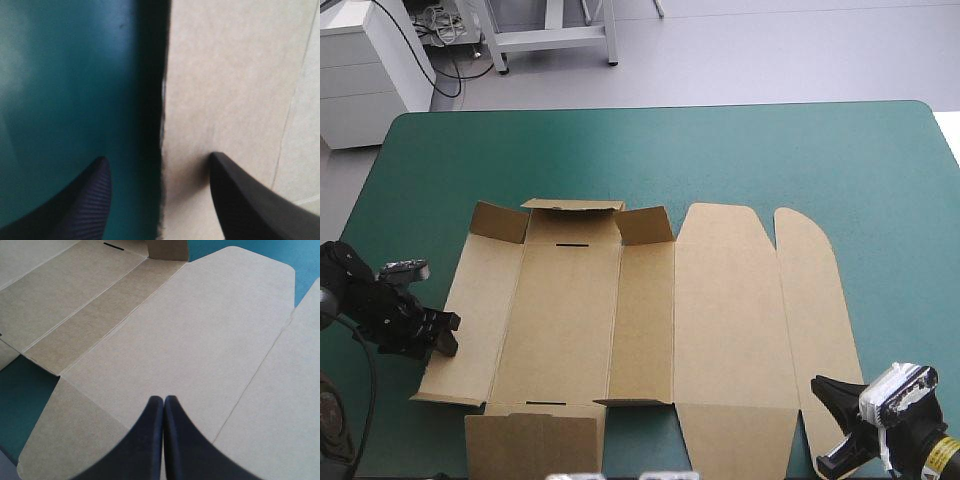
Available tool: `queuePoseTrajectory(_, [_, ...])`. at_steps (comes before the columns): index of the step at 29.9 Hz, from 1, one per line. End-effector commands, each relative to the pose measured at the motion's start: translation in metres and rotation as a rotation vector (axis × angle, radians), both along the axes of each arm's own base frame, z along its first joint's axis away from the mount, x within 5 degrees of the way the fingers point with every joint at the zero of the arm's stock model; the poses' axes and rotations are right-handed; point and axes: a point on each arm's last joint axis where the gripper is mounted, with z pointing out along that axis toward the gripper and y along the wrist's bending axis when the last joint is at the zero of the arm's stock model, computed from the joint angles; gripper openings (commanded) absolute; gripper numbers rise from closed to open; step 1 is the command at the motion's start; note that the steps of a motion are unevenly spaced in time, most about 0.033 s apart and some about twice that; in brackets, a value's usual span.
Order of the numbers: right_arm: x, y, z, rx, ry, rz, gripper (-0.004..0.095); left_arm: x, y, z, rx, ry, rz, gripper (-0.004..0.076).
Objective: Fold the box
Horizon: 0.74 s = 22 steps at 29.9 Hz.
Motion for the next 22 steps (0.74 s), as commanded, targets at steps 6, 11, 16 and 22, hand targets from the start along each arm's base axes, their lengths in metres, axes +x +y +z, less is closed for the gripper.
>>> queuePoseTrajectory(6, [0.002,0.002,0.014,0.048,-0.075,0.003,-0.0021,0.012,-0.018,0.005,-0.246,-0.038,0.035,0.0421])
queuePoseTrajectory(11, [0.002,0.002,0.014,0.048,-0.075,0.003,-0.0022,0.014,-0.02,0.005,-0.282,-0.052,0.047,0.0421])
queuePoseTrajectory(16, [0.002,0.002,0.014,0.047,-0.076,0.002,-0.0022,0.015,-0.022,0.006,-0.288,-0.047,0.062,0.0421])
queuePoseTrajectory(22, [0.002,0.001,0.014,0.045,-0.078,0.001,-0.0022,0.016,-0.034,0.004,-0.263,-0.019,0.007,0.0391])
